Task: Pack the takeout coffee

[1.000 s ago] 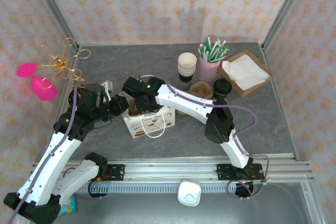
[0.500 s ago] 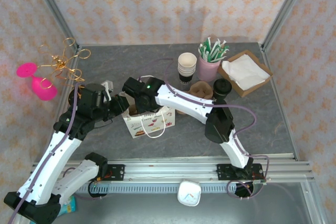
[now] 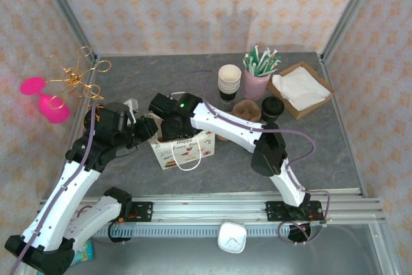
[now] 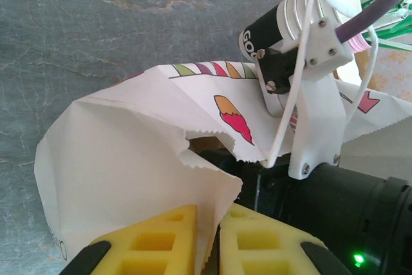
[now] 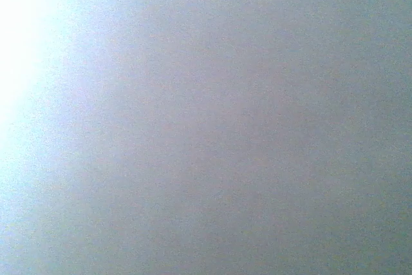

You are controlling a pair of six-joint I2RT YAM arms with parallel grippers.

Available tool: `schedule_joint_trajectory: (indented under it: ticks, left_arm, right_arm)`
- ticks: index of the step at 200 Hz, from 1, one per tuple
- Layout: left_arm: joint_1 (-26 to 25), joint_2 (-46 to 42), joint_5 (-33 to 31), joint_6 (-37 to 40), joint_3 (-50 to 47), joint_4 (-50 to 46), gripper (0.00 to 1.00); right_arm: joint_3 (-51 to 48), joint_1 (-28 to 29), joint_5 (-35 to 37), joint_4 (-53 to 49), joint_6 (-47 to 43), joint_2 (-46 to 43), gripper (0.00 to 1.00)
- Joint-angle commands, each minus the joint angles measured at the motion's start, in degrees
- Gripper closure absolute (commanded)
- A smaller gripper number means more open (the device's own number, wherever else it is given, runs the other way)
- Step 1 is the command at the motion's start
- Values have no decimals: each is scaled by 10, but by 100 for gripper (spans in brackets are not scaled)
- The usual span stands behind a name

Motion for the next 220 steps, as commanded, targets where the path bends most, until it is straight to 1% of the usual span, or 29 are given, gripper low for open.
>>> schedule_joint_trajectory:
  ticks: [1, 18, 57, 78, 131, 189, 220]
  left_arm:
    - [-3, 3, -35, 6, 11, -29, 83]
    - [-4, -1, -55, 6, 14, -38, 83]
    - [-4, 5, -59, 3, 11, -37, 83]
    - [-4, 3, -76, 2, 16, -41, 84]
    - [-4, 5, -81, -8, 12, -39, 86]
    - [-4, 4, -97, -23, 25, -52, 89]
    - [-3, 5, -110, -27, 35, -59, 90]
  right_arm:
    - [26, 6, 6, -31, 2, -30, 16]
    - [36, 6, 10, -38, 1, -32, 12]
    - [44, 8, 16, -43, 5, -52, 0]
    - [45, 7, 17, -42, 3, -62, 0]
    - [50, 8, 3, -44, -3, -82, 0]
    - [89, 9, -4, -50, -15, -89, 0]
    - [113, 9, -1, -59, -20, -90, 0]
